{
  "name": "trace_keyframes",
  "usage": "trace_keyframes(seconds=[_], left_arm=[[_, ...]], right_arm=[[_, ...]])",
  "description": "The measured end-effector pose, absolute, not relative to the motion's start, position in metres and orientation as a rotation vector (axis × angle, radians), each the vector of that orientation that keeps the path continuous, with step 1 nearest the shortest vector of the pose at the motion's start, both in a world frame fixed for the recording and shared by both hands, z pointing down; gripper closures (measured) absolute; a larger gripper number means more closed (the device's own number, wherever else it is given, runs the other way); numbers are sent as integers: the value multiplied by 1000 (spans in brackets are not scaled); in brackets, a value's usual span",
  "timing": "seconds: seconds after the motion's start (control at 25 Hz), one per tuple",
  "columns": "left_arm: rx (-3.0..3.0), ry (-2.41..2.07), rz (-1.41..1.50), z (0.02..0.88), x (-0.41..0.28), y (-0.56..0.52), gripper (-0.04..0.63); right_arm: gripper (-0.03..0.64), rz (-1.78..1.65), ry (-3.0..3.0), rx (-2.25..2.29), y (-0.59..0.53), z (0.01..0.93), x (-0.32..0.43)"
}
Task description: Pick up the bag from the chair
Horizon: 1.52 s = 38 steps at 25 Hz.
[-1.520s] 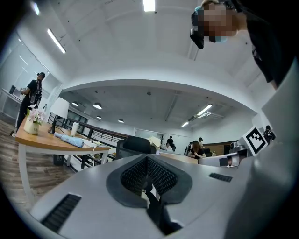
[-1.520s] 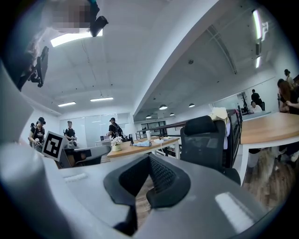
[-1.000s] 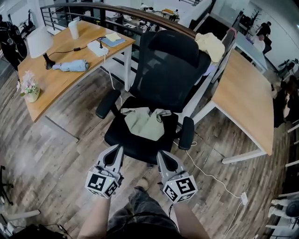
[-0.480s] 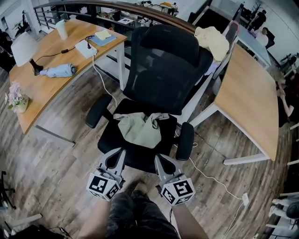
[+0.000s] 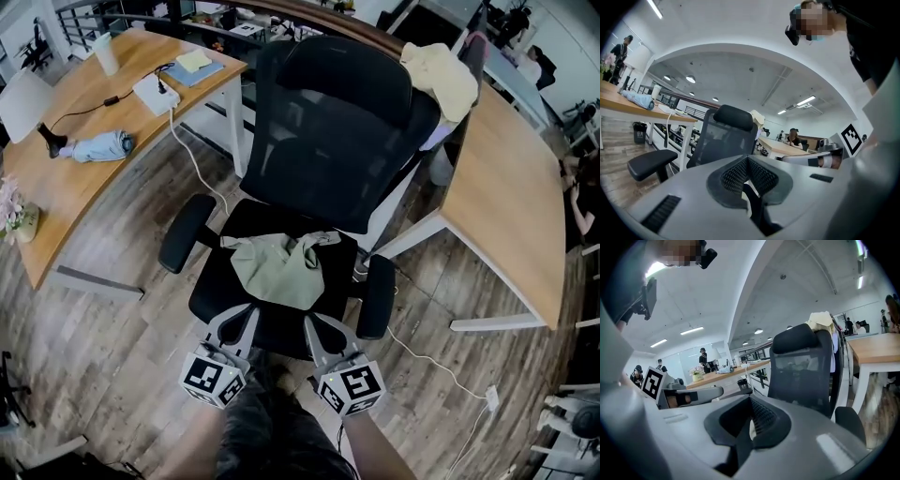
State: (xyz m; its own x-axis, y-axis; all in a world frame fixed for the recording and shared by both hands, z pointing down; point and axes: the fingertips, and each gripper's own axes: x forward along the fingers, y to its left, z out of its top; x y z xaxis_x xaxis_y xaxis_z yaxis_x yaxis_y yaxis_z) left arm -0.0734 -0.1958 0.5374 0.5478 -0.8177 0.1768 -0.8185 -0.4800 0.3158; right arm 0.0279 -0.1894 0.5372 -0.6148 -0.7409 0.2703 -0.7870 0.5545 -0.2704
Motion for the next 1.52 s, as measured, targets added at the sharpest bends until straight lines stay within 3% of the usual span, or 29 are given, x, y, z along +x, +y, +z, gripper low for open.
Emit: trace_keyframes(seconds=[0.72, 0.92, 1.24, 1.52], left_arm=[[2258, -1192, 186, 656, -77, -293, 592], [2183, -1215, 264, 688, -87, -317, 531], [2018, -1178, 352, 735, -90, -337, 386], [1968, -1150, 449, 755, -86, -349, 347]], right_arm=[[607, 700, -2430, 1355, -293, 635, 0], [602, 770, -2338, 1418, -314, 663, 8], [508, 951, -2143, 1494, -339, 713, 29], [395, 1049, -1976, 1435, -356, 754, 33]])
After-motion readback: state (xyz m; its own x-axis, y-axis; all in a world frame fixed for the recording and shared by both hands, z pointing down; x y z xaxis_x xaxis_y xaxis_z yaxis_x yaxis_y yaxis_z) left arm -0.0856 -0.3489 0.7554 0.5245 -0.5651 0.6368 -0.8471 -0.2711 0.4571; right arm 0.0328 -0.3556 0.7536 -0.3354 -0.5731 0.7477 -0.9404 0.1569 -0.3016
